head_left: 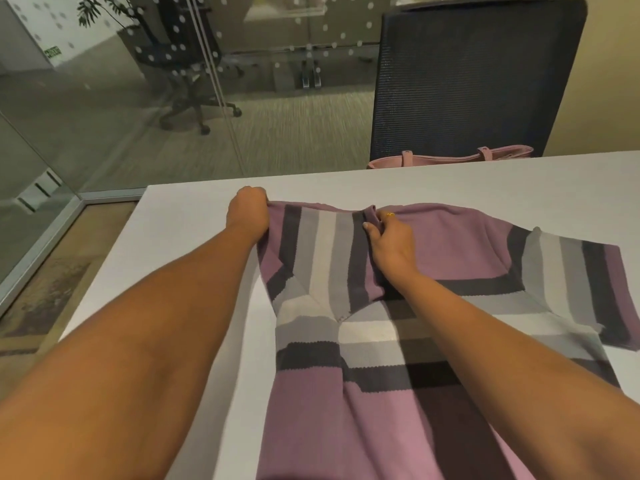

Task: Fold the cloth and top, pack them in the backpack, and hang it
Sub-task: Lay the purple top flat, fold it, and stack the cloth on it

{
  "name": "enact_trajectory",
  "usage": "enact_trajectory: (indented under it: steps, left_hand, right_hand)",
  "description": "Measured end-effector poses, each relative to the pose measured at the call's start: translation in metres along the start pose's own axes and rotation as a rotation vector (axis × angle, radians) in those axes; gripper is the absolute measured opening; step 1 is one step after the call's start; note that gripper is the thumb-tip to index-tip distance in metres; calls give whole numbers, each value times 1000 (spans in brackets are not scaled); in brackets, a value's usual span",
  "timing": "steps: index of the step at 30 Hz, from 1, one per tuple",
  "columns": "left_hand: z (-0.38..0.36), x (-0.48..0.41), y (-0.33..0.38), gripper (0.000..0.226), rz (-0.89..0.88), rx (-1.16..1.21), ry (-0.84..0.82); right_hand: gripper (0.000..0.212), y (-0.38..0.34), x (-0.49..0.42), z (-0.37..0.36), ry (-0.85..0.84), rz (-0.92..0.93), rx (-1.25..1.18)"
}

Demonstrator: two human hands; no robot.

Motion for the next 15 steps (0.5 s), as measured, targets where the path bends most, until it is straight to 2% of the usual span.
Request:
enact_trajectory:
  steps: [6,11,15]
  left_hand:
    - [-7,14,-5,33,43,170,55]
    - [-15,54,-8,34,51,296,140]
    - [-30,110,-14,39,81,430,106]
  right_hand:
    - [45,1,2,-3,-39,-59,-48]
    - [36,0,28,3,46,-37,-124]
    - [32,3,74,4,63,14,-55]
Point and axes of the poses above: each hand's wrist, its own x-axis away from the middle knuckle, its own z-axis out of the back of the hand, y = z × x, the point moved 5 cm from there along -x, towards the middle knuckle, and after that the axes turned 11 degrees about -y, right-handed, at the moved point
